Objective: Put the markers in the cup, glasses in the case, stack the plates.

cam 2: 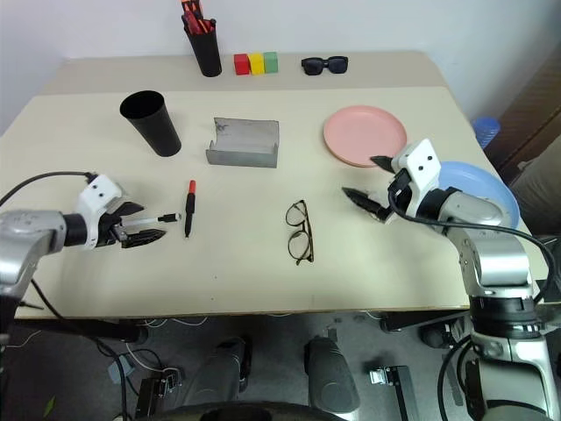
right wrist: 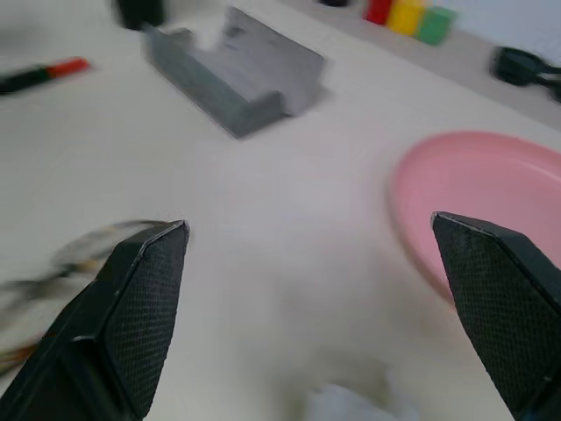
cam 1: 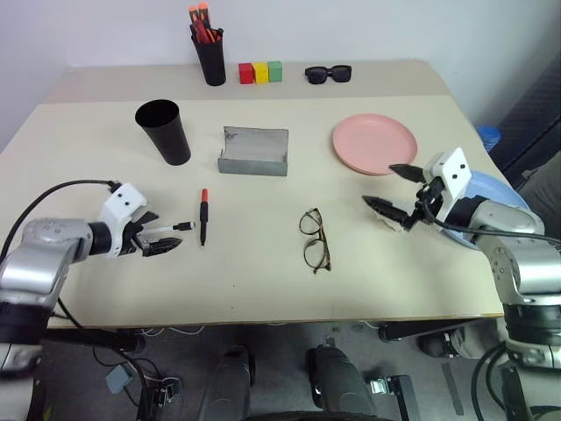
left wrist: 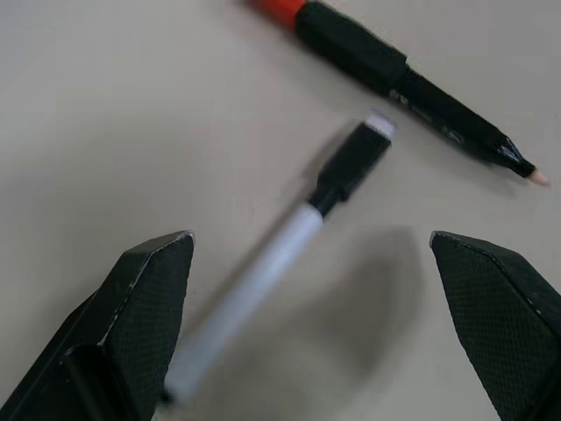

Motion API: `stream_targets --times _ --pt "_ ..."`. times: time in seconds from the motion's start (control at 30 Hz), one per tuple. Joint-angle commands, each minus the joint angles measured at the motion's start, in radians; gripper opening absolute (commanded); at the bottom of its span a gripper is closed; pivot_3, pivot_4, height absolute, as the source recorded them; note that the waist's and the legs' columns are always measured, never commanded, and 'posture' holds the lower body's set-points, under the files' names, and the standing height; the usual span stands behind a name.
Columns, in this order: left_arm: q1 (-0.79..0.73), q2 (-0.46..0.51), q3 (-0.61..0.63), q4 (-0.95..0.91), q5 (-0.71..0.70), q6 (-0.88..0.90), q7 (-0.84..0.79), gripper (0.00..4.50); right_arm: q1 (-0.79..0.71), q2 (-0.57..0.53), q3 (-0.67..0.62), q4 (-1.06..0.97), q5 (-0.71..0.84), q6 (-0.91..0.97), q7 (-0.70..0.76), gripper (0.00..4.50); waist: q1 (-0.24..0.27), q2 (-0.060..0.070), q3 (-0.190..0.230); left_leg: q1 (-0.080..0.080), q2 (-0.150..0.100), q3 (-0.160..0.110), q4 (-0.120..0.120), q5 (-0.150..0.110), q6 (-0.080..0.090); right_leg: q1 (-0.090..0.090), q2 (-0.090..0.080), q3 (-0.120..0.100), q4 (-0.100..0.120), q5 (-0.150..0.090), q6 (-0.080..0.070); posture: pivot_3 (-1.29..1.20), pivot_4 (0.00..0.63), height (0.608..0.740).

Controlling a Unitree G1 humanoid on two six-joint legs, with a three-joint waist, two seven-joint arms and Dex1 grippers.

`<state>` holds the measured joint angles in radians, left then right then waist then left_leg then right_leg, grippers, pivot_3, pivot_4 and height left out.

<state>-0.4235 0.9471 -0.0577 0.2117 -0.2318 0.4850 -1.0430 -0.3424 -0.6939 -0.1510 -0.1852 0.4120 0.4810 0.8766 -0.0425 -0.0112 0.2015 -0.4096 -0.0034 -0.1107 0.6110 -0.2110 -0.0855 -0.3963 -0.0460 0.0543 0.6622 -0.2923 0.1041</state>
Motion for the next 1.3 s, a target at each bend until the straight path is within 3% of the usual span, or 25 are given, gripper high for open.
stream_targets --times 0.03,0.1,0.2,0.43,0.53,0.7,0.87,1.03,1.17,1.3 --pt "-0.073 0.020 -0.083 0.108 0.081 -0.081 -0.108 4.44 0.035 -0.058 -0.010 -0.162 0.108 0.092 0.064 4.50 -0.003 0.000 0.000 0.000 0.000 0.001 0.000 0.000 0.001 0.000 0.000 0.000 0.000 0.000 0.000 0.00 0.150 0.740" --pt "-0.124 0.013 -0.127 0.164 0.116 -0.115 -0.164 4.44 0.054 -0.075 0.025 -0.252 0.174 0.138 0.109 4.50 -0.002 0.000 0.000 0.000 0.000 0.001 0.000 -0.001 0.001 0.000 0.000 0.000 0.000 0.000 0.000 0.00 0.150 0.740" --pt "-0.162 0.006 -0.152 0.221 0.140 -0.146 -0.219 3.65 0.057 -0.071 0.085 -0.319 0.198 0.155 0.126 4.50 -0.005 0.000 0.000 0.001 0.001 0.000 0.001 -0.001 0.001 0.000 0.001 0.000 0.001 0.000 0.000 0.00 0.150 0.740" --pt "-0.149 0.026 -0.143 0.254 0.175 -0.202 -0.267 0.13 0.033 -0.027 0.183 -0.307 0.151 0.116 0.102 4.50 -0.003 0.000 0.000 0.001 0.000 0.000 0.002 -0.001 0.001 0.001 0.000 0.000 0.001 0.000 0.000 0.00 0.150 0.740" --pt "-0.114 0.069 -0.075 0.239 0.145 -0.215 -0.264 0.05 0.027 -0.018 0.198 -0.291 0.139 0.100 0.102 4.50 -0.009 0.000 0.000 0.001 0.001 0.001 0.002 -0.001 0.001 0.000 0.000 0.001 0.001 0.000 0.000 0.00 0.150 0.740" --pt "-0.086 0.067 0.206 0.176 -0.052 -0.097 -0.180 0.05 0.007 -0.002 0.213 -0.264 0.118 0.062 0.100 4.50 -0.015 -0.002 0.001 0.000 0.002 -0.001 0.001 -0.001 0.001 -0.001 0.001 0.000 0.003 0.000 0.000 0.00 0.150 0.740" --pt "-0.212 -0.088 0.427 0.030 -0.125 -0.045 0.220 0.05 -0.082 0.070 0.235 -0.209 0.089 0.043 0.051 4.50 0.005 -0.003 0.000 0.000 0.001 -0.001 0.004 -0.001 0.001 0.000 0.000 -0.001 0.002 0.000 0.001 0.00 0.150 0.740" --pt "-0.412 -0.281 0.407 0.122 0.011 -0.224 0.608 0.05 -0.170 0.160 0.263 -0.158 0.076 0.028 0.019 4.50 0.023 -0.005 -0.001 0.000 0.000 -0.002 0.005 -0.001 0.001 0.001 -0.001 -0.002 0.002 0.001 0.002 0.00 0.150 0.740" --pt "-0.556 -0.383 0.333 0.417 0.130 -0.491 0.765 0.05 -0.214 0.242 0.289 -0.127 0.053 -0.003 -0.018 4.50 0.025 -0.005 -0.001 0.000 -0.001 -0.002 0.004 0.000 0.001 0.000 0.000 -0.002 0.002 0.001 0.002 0.00 0.150 0.740" --pt "-0.673 -0.417 0.302 0.686 0.181 -0.657 0.857 0.05 -0.215 0.285 0.305 -0.135 0.035 -0.020 -0.042 4.50 0.020 -0.005 -0.001 -0.001 -0.001 -0.002 0.004 0.000 0.000 0.000 0.000 -0.002 0.002 0.001 0.002 0.00 0.150 0.740"
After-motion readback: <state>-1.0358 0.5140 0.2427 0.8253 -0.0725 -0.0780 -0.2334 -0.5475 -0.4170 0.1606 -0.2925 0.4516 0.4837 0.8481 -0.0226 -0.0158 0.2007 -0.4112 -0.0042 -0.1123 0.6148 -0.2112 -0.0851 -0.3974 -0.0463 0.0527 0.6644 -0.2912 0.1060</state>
